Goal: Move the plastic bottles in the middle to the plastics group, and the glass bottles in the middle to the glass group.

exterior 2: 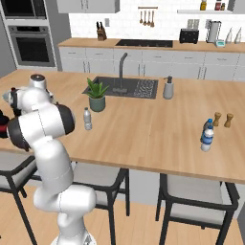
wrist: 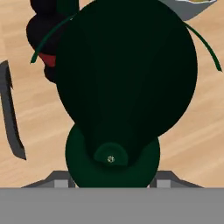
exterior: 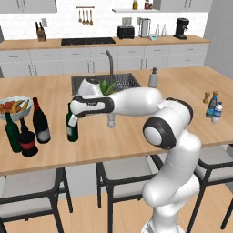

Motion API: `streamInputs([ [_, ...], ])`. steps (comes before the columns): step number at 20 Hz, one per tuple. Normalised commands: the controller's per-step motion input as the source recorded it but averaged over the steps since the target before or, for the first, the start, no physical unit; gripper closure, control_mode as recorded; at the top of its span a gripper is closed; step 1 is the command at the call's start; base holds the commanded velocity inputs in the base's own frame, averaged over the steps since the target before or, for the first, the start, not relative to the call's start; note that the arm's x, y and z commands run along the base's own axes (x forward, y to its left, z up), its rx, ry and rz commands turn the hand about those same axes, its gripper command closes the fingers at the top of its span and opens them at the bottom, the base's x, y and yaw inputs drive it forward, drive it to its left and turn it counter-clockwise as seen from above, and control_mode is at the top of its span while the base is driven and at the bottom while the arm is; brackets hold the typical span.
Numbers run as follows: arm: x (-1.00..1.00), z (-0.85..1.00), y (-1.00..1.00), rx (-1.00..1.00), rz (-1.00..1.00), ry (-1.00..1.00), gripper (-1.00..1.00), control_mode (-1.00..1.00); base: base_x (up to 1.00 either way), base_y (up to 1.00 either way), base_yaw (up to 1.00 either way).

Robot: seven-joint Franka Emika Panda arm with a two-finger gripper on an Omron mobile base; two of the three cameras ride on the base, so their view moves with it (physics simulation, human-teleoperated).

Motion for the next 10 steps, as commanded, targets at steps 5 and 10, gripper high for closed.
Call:
streamInputs([
  [5,0.0,-0.04,0.35,-0.01,0.1,-0.02,1.0,-1.0,0.0,0.0,0.0],
  [10,0.01,0.0,0.45,0.0,0.06,0.01,1.0,-1.0,0.0,0.0,0.0],
])
